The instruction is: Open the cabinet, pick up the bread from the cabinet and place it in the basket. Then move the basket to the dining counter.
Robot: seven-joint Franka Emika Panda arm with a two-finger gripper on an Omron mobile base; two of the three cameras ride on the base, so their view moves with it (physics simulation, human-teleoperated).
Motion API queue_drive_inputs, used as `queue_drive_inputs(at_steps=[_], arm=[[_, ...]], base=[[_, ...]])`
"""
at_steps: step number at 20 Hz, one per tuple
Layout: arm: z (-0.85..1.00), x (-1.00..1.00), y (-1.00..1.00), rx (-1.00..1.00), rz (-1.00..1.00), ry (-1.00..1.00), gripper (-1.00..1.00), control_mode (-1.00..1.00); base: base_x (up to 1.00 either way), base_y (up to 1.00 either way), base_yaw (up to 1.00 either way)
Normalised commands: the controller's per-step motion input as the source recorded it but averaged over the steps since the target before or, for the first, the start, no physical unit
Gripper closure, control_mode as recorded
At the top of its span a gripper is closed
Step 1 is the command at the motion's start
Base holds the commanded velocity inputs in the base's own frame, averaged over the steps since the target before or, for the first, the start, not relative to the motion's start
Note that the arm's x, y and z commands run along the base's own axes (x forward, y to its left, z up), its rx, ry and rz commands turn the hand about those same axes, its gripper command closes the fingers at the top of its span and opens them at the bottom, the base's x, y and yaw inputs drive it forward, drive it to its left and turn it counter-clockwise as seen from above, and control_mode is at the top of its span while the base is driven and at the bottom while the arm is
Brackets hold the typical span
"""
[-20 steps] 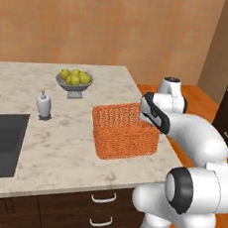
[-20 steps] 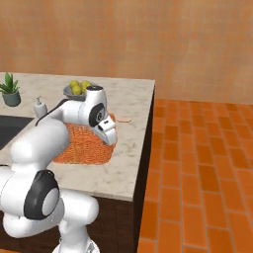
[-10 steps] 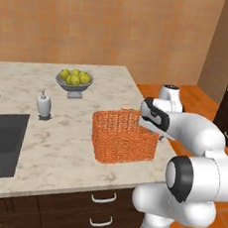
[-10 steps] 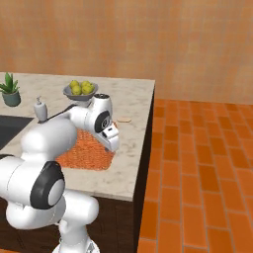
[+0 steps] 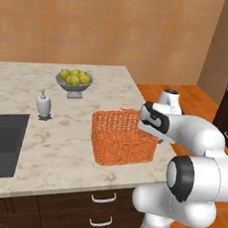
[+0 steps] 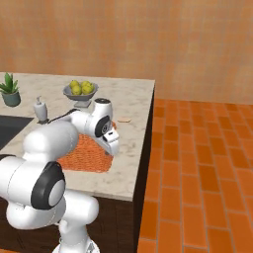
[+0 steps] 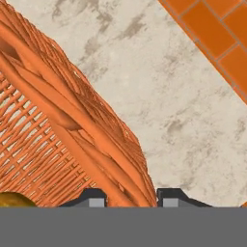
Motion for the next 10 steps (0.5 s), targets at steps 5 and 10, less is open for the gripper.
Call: queue_drive_inputs(at_steps=[5,10], arm=[[0.24,0.00,0.16,-0.03,0.00,0.00,-1.00,-1.00],[0.59,-0.14,0.05,-0.10,0.01,-0.02,-1.00,-1.00]], base=[[0.00,0.00,0.00],[0.00,0.00,0.00]])
